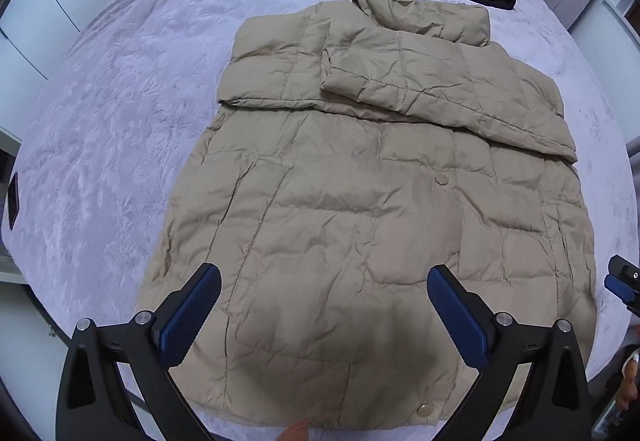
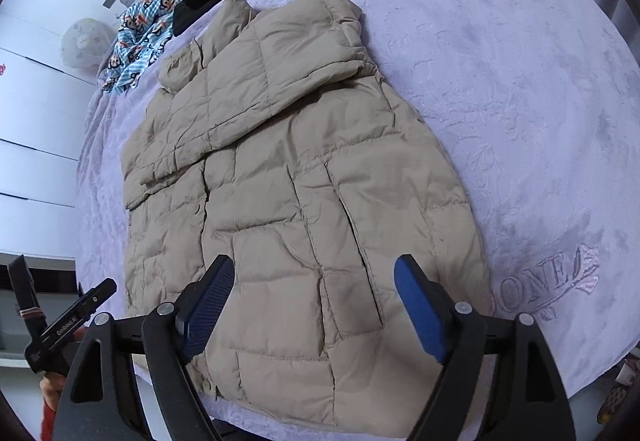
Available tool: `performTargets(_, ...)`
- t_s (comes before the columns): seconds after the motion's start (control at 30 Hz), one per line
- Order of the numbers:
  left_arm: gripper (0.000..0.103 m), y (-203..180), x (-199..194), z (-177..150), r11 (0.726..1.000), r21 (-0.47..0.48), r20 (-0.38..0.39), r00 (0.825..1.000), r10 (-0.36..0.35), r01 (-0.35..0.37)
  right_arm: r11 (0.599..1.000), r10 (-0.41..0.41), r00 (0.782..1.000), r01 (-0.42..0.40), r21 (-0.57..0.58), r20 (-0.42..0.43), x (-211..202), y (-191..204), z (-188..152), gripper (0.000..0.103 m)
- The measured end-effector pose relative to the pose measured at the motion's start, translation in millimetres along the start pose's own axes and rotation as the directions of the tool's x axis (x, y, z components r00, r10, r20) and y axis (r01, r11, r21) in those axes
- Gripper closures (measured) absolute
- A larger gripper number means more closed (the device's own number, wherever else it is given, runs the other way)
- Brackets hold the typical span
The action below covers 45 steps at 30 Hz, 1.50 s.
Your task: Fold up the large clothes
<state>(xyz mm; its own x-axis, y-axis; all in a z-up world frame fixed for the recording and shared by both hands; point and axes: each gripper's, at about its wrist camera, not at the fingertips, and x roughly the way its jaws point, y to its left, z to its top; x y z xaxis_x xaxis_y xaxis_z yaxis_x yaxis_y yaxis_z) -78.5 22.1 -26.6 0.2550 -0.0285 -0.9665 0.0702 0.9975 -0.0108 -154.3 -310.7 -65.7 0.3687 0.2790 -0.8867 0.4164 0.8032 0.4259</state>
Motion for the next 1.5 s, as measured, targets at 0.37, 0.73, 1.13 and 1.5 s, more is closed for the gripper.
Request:
performTargets(0.37, 0.0, 27.1, 1.6, -31.1, 0.999, 0.032, -0.031, 0.999, -0.04, 0.041, 0.997, 0.016, 1.0, -0.017, 0.069, 0.017, 1.0, -4.7, -38.6, 0.014)
performTargets(0.73, 0.0, 64.1, 3.5, -68.3, 0.996, 0.07, -0.047, 0.997, -0.054, 0.057, 0.974, 0.115, 0.993, -0.106, 0.199, -0.038, 15.7, 6.2, -105.2, 0.013)
performTargets(1.13, 0.0, 128.3, 13.7, -97.1, 0.979, -0.065, -0.095, 0.976, -0.198, 0.193, 0.9, 0.157, 0.988, -0.148, 0.409, 0.012, 18.1, -17.2, -154.8, 0.013)
performTargets(1.5, 0.0, 173.4, 49.2, -122.5, 0.874, -0.312, -0.16, 0.886, -0.436, 0.373, 0.781, 0.156, 0.983, -0.181, 0.598, 0.093, 16.2, -71.7, -178.3, 0.013)
